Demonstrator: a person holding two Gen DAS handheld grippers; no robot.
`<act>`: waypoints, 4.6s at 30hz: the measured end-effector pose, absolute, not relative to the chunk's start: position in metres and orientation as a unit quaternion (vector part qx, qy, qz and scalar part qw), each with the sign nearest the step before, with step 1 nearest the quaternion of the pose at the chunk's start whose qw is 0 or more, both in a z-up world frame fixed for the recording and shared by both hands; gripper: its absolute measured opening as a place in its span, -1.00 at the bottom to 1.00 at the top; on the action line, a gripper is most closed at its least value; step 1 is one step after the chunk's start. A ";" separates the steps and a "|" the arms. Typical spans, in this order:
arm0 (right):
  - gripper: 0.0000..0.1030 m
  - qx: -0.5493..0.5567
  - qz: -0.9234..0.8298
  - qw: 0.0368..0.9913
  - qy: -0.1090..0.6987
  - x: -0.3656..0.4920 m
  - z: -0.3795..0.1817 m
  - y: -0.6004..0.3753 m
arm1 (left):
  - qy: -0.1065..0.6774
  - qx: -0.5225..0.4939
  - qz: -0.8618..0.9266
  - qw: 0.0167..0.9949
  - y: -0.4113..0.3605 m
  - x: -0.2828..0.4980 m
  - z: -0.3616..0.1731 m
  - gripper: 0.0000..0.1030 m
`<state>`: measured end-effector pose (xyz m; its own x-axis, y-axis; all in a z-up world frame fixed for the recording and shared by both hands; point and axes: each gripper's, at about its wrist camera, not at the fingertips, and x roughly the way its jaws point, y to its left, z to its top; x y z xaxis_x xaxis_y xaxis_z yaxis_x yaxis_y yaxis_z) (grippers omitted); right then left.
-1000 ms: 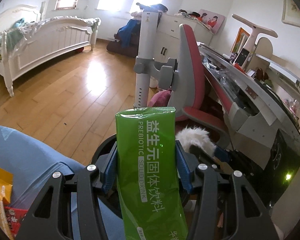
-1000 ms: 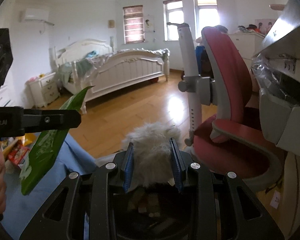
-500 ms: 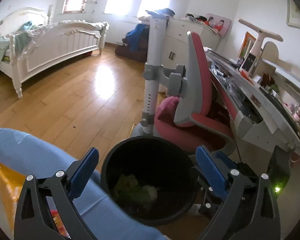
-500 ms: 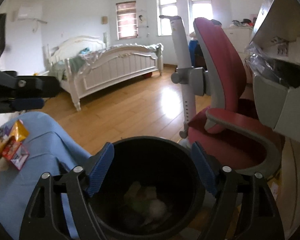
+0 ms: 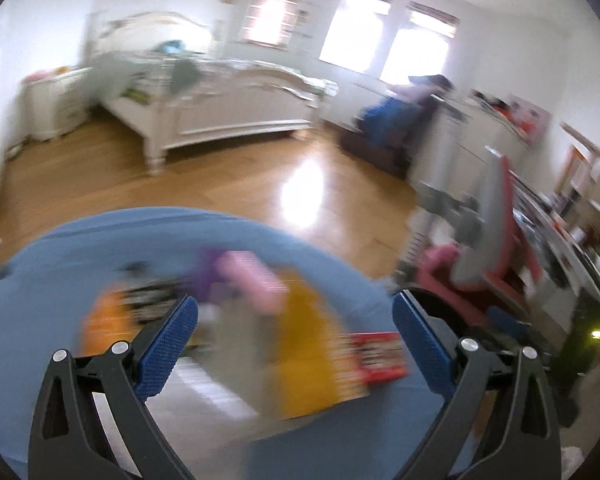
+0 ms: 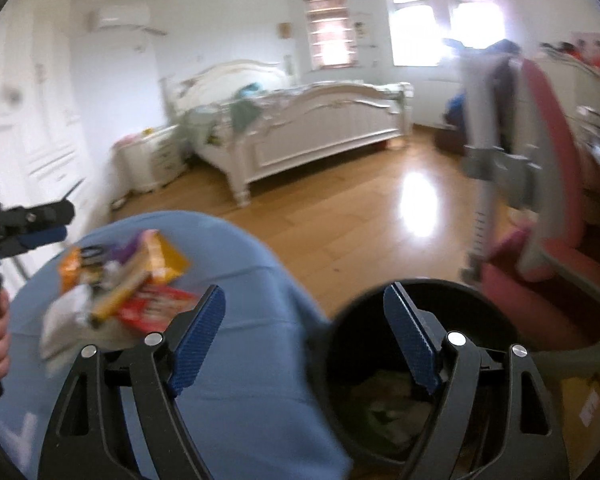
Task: Collect trash
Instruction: 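Grasp the orange snack bag with the left tool while the right tool grasps the black battery card, then carry the orange bag and battery card over the black bin and release both, then grasp the clear plastic cap with the left tool while the right tool grasps the green Doublemint gum pack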
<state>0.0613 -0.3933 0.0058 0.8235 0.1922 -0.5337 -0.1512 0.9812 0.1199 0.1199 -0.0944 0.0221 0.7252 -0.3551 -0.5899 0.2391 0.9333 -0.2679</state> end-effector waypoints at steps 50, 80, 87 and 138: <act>-0.95 -0.069 0.310 0.858 0.403 0.139 0.006 -0.134 | 0.343 -0.195 -0.155 0.906 0.045 0.112 -0.014 -0.30; -0.95 0.028 -0.023 0.974 0.222 0.014 0.044 -0.500 | 0.346 -0.074 -0.429 0.831 -0.293 0.119 0.030 -0.31; -0.95 0.037 -0.039 0.968 0.244 0.027 0.015 -0.531 | 0.368 -0.050 -0.443 0.816 -0.340 0.125 0.013 -0.31; 0.39 0.047 0.268 0.891 0.364 0.127 0.039 -0.239 | 0.422 -0.137 -0.111 0.889 0.008 0.211 -0.029 0.13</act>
